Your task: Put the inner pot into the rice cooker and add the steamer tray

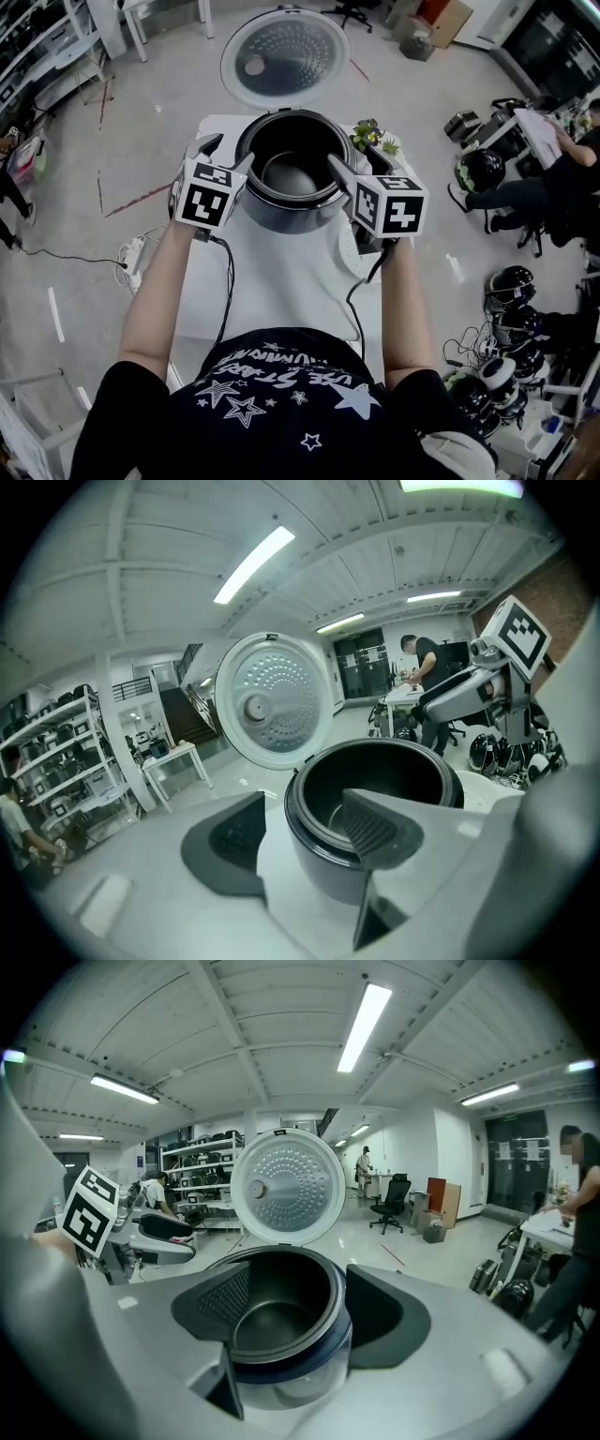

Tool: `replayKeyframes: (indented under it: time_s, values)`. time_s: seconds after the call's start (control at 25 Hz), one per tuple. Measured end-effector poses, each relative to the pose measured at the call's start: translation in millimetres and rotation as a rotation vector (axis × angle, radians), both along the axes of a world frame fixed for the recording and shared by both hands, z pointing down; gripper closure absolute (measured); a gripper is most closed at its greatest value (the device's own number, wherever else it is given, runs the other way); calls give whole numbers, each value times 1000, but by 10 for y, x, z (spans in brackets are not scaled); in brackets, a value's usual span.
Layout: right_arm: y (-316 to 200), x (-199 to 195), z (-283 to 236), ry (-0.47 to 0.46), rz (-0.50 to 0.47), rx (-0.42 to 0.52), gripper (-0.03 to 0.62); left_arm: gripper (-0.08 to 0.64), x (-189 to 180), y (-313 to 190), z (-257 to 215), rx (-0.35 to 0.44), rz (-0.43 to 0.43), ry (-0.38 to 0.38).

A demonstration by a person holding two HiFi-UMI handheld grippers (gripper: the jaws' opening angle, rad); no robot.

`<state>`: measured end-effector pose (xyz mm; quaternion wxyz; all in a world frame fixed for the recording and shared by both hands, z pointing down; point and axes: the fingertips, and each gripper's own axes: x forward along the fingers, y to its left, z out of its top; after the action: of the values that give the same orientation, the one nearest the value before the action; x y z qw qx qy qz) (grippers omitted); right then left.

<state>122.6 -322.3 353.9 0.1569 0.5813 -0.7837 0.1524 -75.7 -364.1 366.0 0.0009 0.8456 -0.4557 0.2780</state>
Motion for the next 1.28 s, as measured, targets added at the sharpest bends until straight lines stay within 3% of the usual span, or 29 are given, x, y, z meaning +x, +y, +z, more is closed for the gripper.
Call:
replayKeyframes:
  time_s: [0.24, 0.48, 0.76, 0.92, 1.28]
  values:
    - [343, -26, 45, -7, 57, -12, 233, 334, -120, 315, 59, 10, 24, 34]
    - [642, 9, 105, -30, 135, -20, 232, 414, -197, 613, 259, -44, 39, 63]
    - [1100, 154, 342, -59, 240, -67, 239, 522, -171, 880, 574, -86, 83, 20]
    - [1365, 281, 520, -62, 305, -101, 241, 555, -28, 1041, 708, -120, 129, 42]
    - [1821, 583, 941, -72, 419, -177, 242, 555, 554, 1546, 1089, -232, 313, 49]
